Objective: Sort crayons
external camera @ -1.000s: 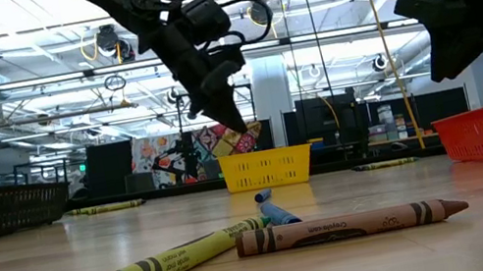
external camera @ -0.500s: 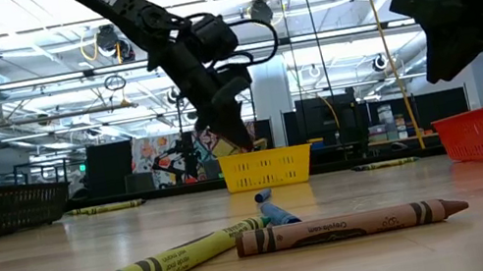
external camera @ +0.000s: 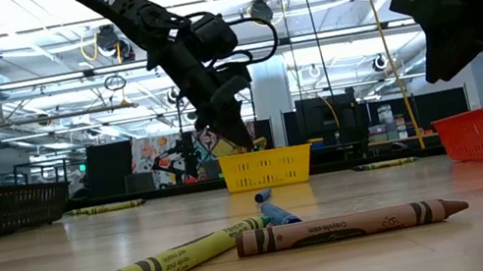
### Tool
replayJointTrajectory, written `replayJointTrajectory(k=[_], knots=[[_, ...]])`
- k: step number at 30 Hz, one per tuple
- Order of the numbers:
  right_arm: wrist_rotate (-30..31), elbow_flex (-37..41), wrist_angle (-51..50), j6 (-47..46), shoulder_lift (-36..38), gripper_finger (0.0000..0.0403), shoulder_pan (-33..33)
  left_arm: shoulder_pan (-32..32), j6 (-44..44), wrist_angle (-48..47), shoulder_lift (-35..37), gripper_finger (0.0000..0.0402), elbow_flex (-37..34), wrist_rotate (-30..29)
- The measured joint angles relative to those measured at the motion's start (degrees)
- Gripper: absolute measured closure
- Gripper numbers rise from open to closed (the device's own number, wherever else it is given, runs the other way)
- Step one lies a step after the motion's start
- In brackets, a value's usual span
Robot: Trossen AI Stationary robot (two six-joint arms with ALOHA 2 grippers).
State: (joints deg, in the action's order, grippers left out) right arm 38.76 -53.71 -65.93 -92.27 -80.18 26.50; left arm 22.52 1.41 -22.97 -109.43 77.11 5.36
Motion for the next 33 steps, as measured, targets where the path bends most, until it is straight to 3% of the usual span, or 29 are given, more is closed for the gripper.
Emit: replayJointTrajectory(k=[11, 22, 29, 33], knots=[[0.02, 0.00, -0.02, 0.03, 0.00, 0.0295, 0.00, 0.01, 0.79, 0.18, 0.00, 0.0308, -0.01, -1.68], [0.00, 0.00, -0.04, 4.27, 0.00, 0.0295, -0.09, -3.43, 2.65, -7.13, 1.55, 0.0299, -0.03, -2.02], [0.13, 0.00, 0.46, 5.18, 0.04, 0.0296, -0.31, -8.82, 7.05, -11.36, 5.30, 0.0299, -0.06, -13.27], [0.39, 0.00, 1.02, 7.42, 0.04, 0.0296, -0.85, -10.88, 6.56, -13.79, 8.80, 0.0299, -0.03, -14.66]])
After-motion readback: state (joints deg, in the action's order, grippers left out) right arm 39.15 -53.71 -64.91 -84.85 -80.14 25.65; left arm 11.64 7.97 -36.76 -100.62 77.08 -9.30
